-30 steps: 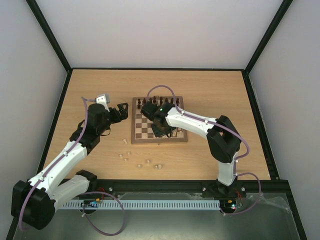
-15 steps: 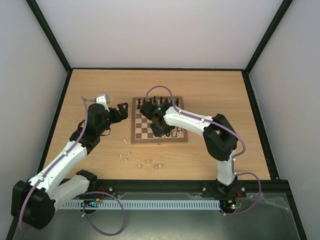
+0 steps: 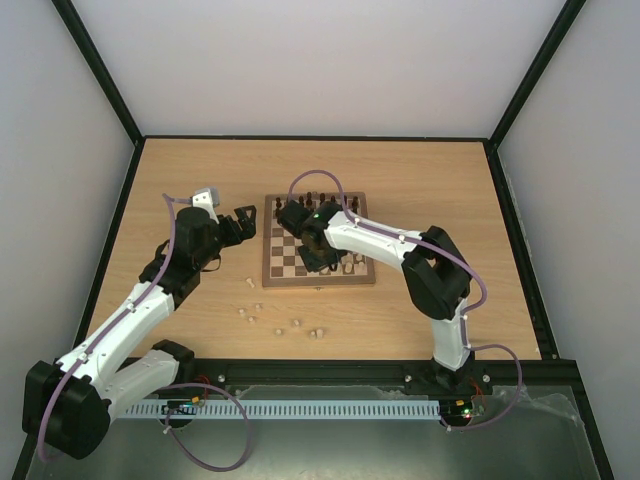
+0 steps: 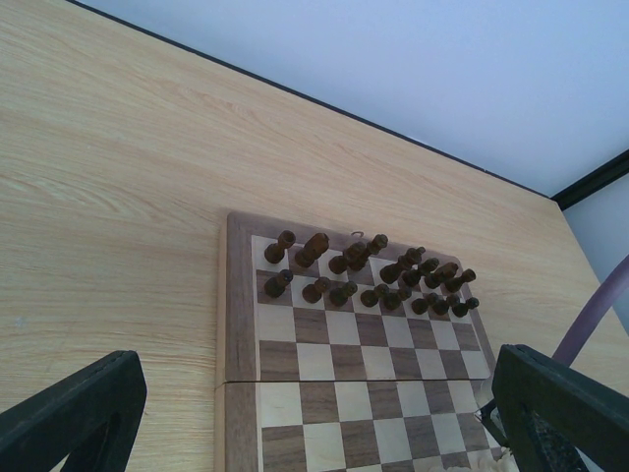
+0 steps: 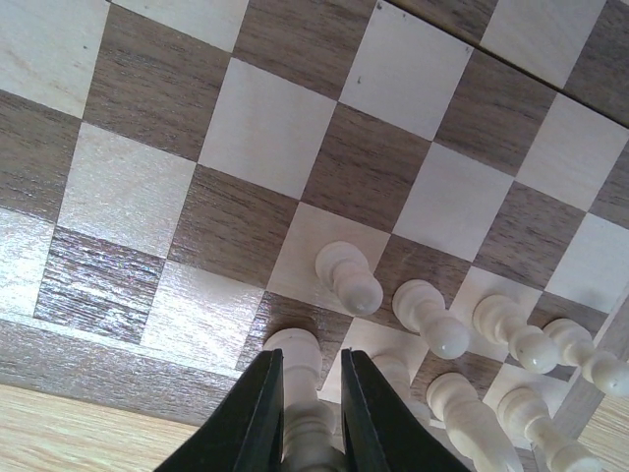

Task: Set up the chess pieces on the board
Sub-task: Place the chess piece on the chessboard.

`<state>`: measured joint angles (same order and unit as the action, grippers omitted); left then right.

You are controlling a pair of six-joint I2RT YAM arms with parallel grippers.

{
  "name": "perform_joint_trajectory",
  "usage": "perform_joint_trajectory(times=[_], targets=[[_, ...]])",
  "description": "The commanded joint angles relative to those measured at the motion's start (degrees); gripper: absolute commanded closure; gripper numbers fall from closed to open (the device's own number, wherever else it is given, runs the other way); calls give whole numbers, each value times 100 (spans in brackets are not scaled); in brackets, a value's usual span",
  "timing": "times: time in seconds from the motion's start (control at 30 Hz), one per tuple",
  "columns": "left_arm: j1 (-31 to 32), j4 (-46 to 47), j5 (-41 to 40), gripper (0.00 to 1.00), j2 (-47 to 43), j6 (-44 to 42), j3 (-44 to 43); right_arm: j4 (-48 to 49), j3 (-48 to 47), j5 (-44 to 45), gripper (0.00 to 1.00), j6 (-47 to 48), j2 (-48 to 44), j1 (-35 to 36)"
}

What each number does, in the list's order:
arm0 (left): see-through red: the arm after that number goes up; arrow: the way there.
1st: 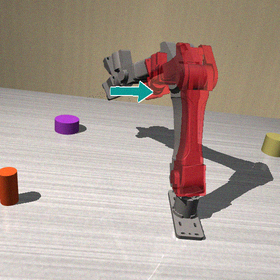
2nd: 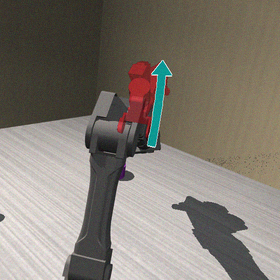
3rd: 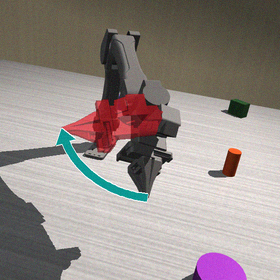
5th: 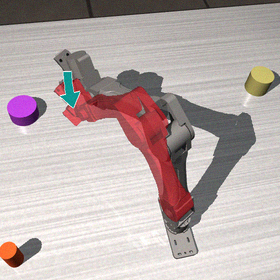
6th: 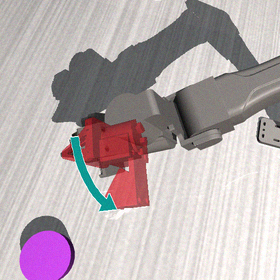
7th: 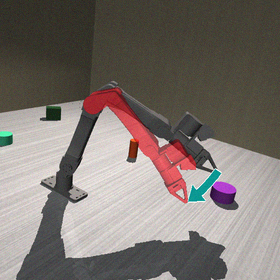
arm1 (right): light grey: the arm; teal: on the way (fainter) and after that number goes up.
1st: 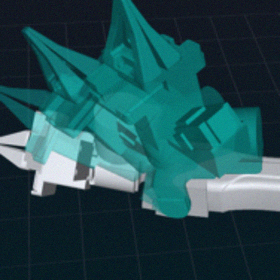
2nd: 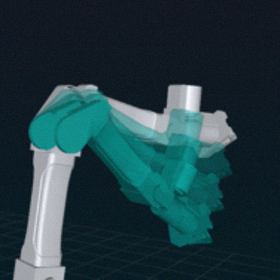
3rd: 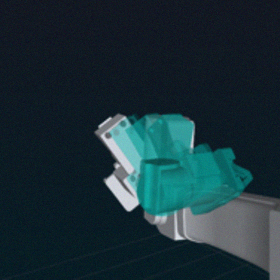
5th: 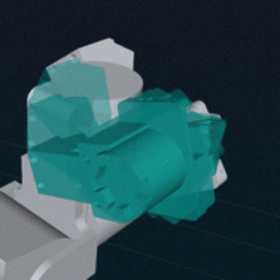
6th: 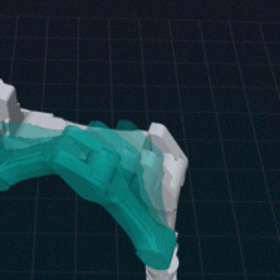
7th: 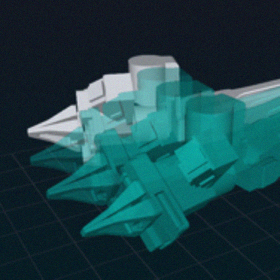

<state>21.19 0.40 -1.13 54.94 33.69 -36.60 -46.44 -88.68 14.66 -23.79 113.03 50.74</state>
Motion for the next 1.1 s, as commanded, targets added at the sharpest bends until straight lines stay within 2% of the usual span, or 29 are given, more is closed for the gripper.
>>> perform_joint_trajectory(times=[0.0,0.47,0.83,0.9,0.97,1.07], targets=[[-27,-38,-46,0,-43,-11,-49,-340,-144,3,82,76,117,-30],[-27,-27,-64,1,-13,-12,-42,-361,-170,-81,69,24,-219,-36],[-52,-7,-71,1,44,-23,-40,-389,-49,-334,57,-28,-1858,-27],[-53,-5,-82,0,68,-22,-33,-270,131,-327,48,-36,-2302,-26],[-54,-1,-64,0,84,-21,-34,-42,420,-358,35,-31,-2804,-22],[-46,-5,-31,0,54,-18,-45,310,918,-295,10,-29,-3461,-27]])
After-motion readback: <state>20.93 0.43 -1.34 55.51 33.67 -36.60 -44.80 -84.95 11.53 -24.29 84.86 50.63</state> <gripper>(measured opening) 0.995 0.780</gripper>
